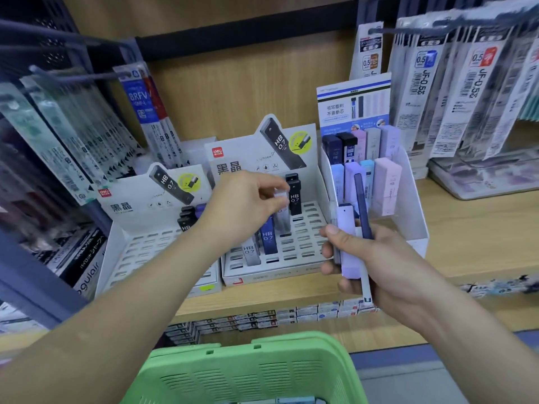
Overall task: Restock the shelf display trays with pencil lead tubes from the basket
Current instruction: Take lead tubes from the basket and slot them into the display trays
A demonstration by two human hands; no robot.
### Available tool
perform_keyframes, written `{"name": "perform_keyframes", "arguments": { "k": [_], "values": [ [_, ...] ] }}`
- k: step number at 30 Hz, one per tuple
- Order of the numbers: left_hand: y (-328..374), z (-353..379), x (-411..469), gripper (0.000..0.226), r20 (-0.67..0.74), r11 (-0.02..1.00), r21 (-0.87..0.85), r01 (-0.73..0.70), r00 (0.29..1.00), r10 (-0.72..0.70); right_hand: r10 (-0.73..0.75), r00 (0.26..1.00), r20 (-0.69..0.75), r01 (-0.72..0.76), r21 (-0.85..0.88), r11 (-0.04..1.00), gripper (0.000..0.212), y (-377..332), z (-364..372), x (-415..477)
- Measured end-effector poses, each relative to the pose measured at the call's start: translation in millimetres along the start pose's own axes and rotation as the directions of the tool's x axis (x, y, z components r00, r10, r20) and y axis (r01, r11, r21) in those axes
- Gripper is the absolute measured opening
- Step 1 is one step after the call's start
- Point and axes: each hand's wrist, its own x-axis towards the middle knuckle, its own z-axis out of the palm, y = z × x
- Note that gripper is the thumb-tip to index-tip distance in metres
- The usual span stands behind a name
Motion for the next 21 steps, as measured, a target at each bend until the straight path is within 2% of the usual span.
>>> {"name": "perform_keyframes", "arguments": {
  "k": [7,11,13,16,19,21],
  "values": [
    [-7,4,8,0.013,0.063,0.999,0.036,0.016,0.998,-0.018,0.019,1.000,0.007,-0.019,0.018,1.000,0.025,4,-3,6],
    [-4,1,11,0.012,0.148,0.999,0.031,0.007,0.989,-0.011,0.036,0.999,0.023,-0.037,0.047,0.998,0.028,5,-2,9],
    [-4,-1,14,0.005,0.175,0.996,0.089,-0.008,0.985,-0.008,0.051,0.998,0.034,-0.053,0.061,0.997,0.029,4,-1,8],
    [-3,-1,16,0.011,0.223,0.968,0.232,-0.092,0.974,0.039,0.071,0.996,0.061,-0.075,0.070,0.995,0.028,3,0,7],
    [1,3,21,0.005,0.153,0.981,0.190,0.022,0.987,-0.052,0.057,0.996,0.069,-0.061,0.054,0.997,0.028,3,1,6],
    [2,7,24,0.012,0.080,0.985,0.141,0.097,0.991,-0.109,0.034,0.997,0.072,-0.039,0.064,0.997,0.034,5,2,7]
  ]
}}
